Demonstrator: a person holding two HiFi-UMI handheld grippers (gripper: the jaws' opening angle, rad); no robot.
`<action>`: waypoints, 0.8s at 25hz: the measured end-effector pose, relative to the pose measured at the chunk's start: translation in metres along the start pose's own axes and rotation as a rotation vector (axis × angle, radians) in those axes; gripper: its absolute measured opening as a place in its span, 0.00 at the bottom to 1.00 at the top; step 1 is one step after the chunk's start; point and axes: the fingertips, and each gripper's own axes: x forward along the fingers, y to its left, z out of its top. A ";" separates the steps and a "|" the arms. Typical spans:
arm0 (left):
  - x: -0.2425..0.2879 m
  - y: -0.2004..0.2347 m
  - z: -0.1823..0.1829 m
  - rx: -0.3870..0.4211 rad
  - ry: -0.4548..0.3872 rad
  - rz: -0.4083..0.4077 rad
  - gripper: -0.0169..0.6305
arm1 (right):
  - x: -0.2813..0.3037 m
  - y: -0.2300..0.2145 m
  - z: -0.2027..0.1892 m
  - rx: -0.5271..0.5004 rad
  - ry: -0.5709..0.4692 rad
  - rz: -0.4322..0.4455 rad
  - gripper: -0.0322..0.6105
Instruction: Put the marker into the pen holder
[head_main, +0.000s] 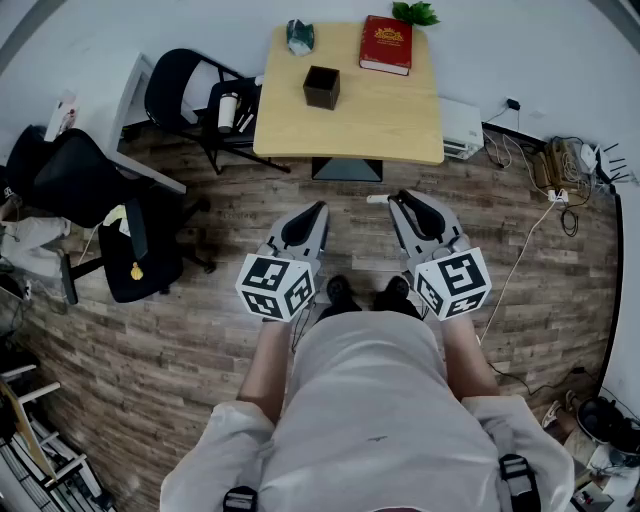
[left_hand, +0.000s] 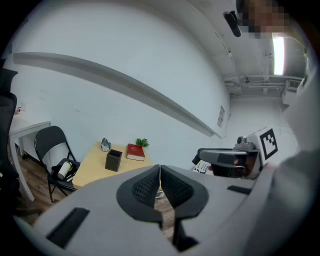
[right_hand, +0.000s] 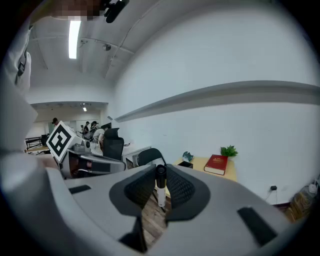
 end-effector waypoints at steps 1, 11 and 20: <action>0.001 -0.001 0.000 -0.001 0.001 0.000 0.04 | 0.000 0.001 0.000 -0.001 0.000 0.003 0.15; -0.003 -0.009 0.002 0.016 -0.001 0.000 0.04 | -0.007 0.003 0.001 0.003 -0.009 0.010 0.15; -0.013 -0.006 0.002 0.020 -0.002 0.002 0.04 | -0.008 0.011 0.002 0.035 -0.030 0.014 0.15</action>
